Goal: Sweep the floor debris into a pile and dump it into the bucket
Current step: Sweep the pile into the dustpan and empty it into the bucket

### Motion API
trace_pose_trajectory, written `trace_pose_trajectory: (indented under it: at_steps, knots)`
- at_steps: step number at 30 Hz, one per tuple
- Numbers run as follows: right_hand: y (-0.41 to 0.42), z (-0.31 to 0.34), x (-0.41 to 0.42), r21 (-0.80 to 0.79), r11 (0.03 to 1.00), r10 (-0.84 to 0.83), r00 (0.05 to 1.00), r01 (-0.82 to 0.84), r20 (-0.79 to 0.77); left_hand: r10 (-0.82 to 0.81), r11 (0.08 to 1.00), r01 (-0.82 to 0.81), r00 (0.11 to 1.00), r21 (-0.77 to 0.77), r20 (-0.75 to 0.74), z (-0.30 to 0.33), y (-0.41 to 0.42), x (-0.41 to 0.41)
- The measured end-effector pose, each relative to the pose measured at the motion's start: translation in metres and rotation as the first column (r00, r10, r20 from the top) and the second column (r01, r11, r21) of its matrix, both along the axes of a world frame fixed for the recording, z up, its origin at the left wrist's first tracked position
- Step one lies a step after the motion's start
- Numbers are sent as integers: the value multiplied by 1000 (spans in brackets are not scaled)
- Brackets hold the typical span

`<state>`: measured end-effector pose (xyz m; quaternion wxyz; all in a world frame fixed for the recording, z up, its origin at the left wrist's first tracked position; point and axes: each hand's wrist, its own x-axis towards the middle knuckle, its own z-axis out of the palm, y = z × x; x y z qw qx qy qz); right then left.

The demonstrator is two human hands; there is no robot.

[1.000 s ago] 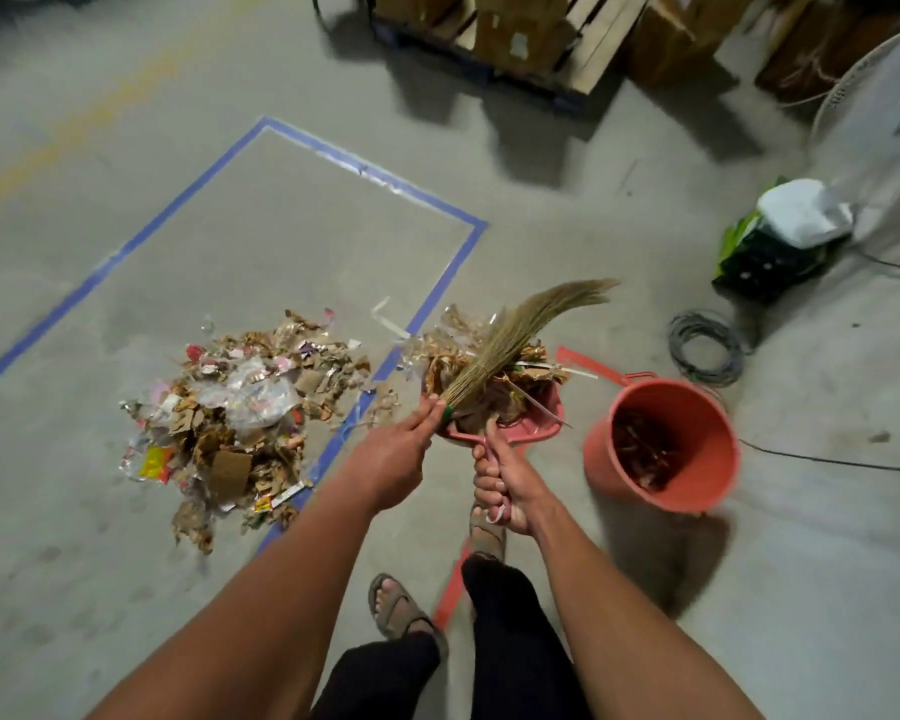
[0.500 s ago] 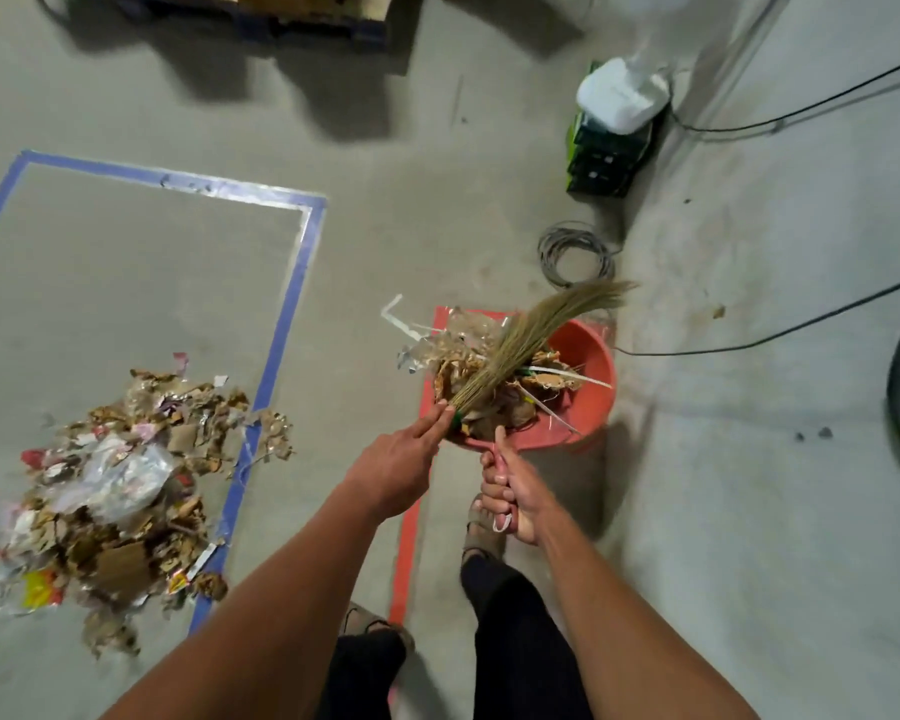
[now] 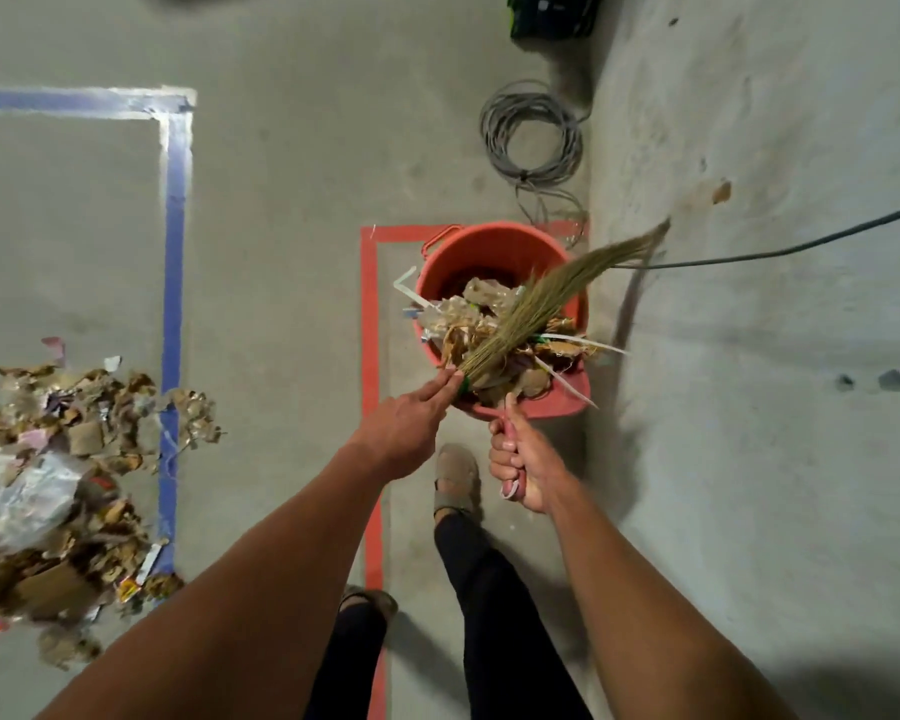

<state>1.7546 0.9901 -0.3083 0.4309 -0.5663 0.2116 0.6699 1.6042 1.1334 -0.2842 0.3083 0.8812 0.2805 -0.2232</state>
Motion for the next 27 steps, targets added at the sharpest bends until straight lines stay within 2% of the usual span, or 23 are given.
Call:
trace_pose_trajectory:
  at_steps: [7, 13, 18, 23, 27]
  knots:
    - [25, -82, 34, -50, 997, -67, 996, 64, -63, 20, 1000, -20, 1000, -11, 0, -81, 7, 23]
    - [54, -123, 67, -131, 990, -70, 994, 58, -86, 54, 998, -54, 998, -12, 12, -105, 3, 27]
    - [74, -122, 85, -224, 974, 18, 995, -39, -95, 73, 997, -73, 997, 30, 6, -99, -7, 24]
    - [80, -115, 89, -278, 959, 27, 993, -58, -114, 108, 992, -108, 994, 71, 3, -88, -9, 25]
    - [77, -100, 94, -323, 924, 179, 977, -207, -115, 137, 986, -138, 990, 90, 18, -86, -9, 28]
